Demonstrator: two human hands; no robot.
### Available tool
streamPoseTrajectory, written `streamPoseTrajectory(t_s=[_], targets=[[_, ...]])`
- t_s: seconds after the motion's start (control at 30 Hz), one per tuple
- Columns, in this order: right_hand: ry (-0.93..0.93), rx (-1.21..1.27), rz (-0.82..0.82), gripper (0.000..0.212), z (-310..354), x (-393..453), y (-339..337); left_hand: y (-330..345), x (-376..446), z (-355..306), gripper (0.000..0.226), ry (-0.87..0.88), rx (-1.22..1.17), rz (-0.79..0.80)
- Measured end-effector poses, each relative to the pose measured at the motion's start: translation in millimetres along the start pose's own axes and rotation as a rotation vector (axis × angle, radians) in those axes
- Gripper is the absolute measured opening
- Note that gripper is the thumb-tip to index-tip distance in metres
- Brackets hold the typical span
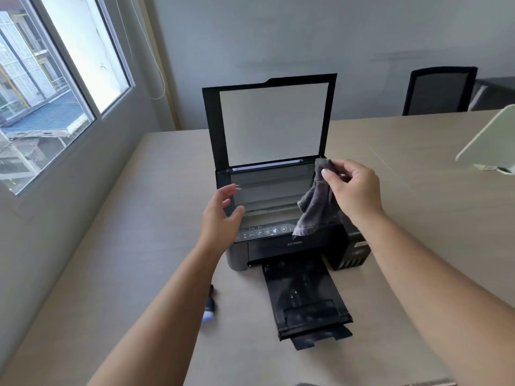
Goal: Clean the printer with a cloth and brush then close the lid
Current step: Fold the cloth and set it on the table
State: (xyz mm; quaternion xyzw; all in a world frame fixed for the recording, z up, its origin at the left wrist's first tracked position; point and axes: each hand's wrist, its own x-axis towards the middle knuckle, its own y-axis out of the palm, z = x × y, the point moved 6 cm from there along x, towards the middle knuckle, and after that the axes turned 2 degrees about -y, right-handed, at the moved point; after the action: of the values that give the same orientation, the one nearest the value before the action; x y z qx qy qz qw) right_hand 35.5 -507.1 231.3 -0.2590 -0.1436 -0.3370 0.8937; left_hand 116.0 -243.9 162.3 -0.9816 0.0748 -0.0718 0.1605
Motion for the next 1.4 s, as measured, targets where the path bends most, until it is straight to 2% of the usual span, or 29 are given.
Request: streamPoseTrajectory(t_s=[0.07, 0.1, 0.17, 0.2, 0.27, 0.37, 0.4, 0.47, 0.53, 0.6, 0.63, 0.7, 0.77, 0.9, 1.03, 1.1, 1.17, 1.23, 1.4], targets=[[0.105, 0.177, -0.054, 0.011, 15, -1, 5, 19, -9, -43, 0.029, 0.073, -0.157, 0.138], [0.170, 0.261, -0.069, 0.007, 21, -2, 11, 28, -15, -61, 0.033, 0.107, -0.207, 0.228], [0.297, 0.399, -0.072, 0.009, 32, -4, 21, 38, -30, -89, 0.053, 0.192, -0.151, 0.360], [0.354, 0.455, -0.056, 0.012, 35, -5, 26, 38, -37, -97, 0.062, 0.248, -0.065, 0.360], [0.442, 0.544, -0.007, 0.012, 40, -6, 34, 27, -40, -105, 0.063, 0.299, -0.012, 0.285], [0.520, 0.668, 0.131, 0.013, 47, -15, 49, 9, -39, -105, 0.045, 0.168, -0.254, 0.298], [0.520, 0.730, 0.206, 0.022, 52, -20, 53, 4, -38, -104, 0.038, 0.124, -0.312, 0.305], [0.479, 0.839, 0.402, 0.056, 62, -34, 63, -4, -39, -104, 0.026, 0.024, -0.441, 0.309], [0.405, 0.800, 0.576, 0.089, 68, -52, 67, -10, -40, -103, 0.020, -0.118, -0.558, 0.273], [0.243, 0.673, 0.704, 0.100, 75, -67, 73, -19, -42, -99, 0.015, -0.220, -0.597, 0.210], [0.167, 0.617, 0.726, 0.097, 77, -72, 76, -25, -42, -97, 0.015, -0.240, -0.596, 0.184], [0.110, 0.609, 0.681, 0.069, 82, -74, 80, -37, -40, -94, 0.016, -0.229, -0.550, 0.156], [0.139, 0.661, 0.633, 0.042, 84, -74, 80, -48, -35, -90, 0.017, -0.199, -0.472, 0.155], [0.156, 0.611, 0.635, 0.017, 92, -77, 90, -64, -34, -86, 0.022, -0.197, -0.301, 0.174], [0.240, 0.665, 0.595, 0.018, 99, -78, 101, -75, -45, -89, 0.040, -0.139, -0.238, 0.288], [0.269, 0.672, 0.595, 0.019, 105, -77, 103, -80, -48, -92, 0.041, -0.068, -0.088, 0.337], [0.281, 0.631, 0.598, 0.018, 111, -73, 104, -86, -46, -98, 0.032, 0.010, 0.071, 0.305], [0.273, 0.558, 0.576, 0.019, 114, -68, 104, -95, -43, -106, 0.018, 0.064, 0.121, 0.222], [-0.047, 0.236, 0.423, 0.013, 121, -50, 95, -123, -36, -125, 0.013, 0.160, 0.242, 0.121]])
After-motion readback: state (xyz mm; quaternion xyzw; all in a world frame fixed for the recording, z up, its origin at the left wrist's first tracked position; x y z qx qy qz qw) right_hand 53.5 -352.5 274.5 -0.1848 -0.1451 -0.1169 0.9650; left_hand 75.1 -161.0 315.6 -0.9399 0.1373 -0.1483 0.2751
